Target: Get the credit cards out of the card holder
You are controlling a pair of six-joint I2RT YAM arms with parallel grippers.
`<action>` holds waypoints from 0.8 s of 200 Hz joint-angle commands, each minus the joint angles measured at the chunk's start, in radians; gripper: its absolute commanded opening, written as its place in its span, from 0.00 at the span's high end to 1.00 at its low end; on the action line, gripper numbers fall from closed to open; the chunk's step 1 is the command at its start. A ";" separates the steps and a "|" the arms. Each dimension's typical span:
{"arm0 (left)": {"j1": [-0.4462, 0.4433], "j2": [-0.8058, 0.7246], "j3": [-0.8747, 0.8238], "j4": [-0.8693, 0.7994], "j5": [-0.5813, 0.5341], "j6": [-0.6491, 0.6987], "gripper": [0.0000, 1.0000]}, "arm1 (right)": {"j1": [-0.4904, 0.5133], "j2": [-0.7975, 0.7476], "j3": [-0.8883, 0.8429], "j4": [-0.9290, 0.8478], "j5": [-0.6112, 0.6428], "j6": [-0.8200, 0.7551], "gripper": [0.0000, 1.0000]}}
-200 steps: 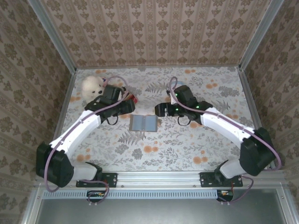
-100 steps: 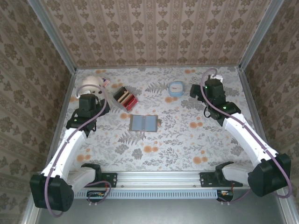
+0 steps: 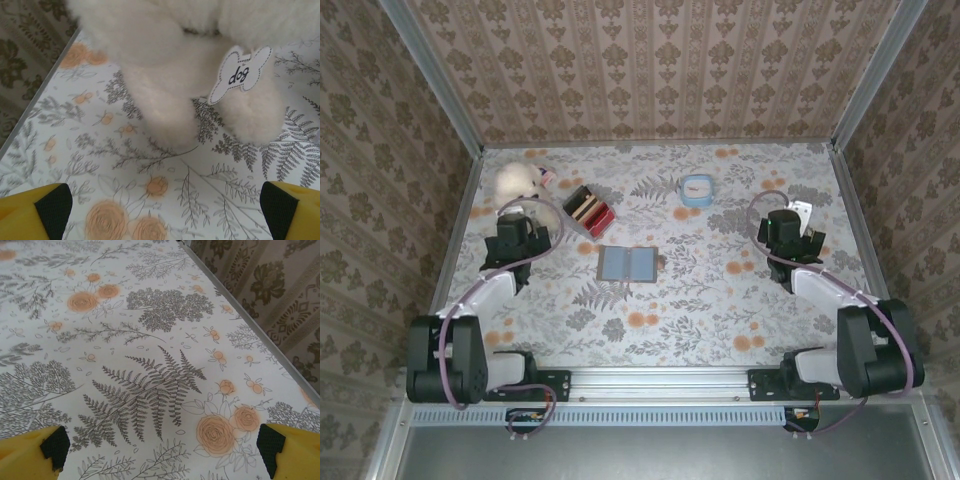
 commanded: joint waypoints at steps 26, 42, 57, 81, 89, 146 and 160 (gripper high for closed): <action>0.026 0.069 -0.087 0.337 0.166 0.125 0.00 | -0.002 0.042 -0.056 0.276 -0.086 -0.135 0.00; 0.028 0.070 -0.126 0.450 0.188 0.159 0.00 | -0.011 0.034 -0.087 0.345 -0.139 -0.161 0.00; 0.029 0.074 -0.151 0.517 0.216 0.183 0.00 | -0.025 0.036 -0.102 0.393 -0.193 -0.180 0.00; 0.039 0.104 -0.160 0.592 0.260 0.214 0.00 | -0.053 0.041 -0.093 0.385 -0.297 -0.171 0.00; 0.058 0.127 -0.159 0.615 0.294 0.198 0.00 | -0.061 0.042 -0.098 0.401 -0.338 -0.164 0.00; 0.099 0.244 -0.162 0.717 0.352 0.166 0.00 | -0.078 0.150 -0.153 0.615 -0.467 -0.161 0.00; 0.098 0.258 -0.162 0.728 0.345 0.170 0.00 | -0.078 0.177 -0.151 0.635 -0.470 -0.162 0.00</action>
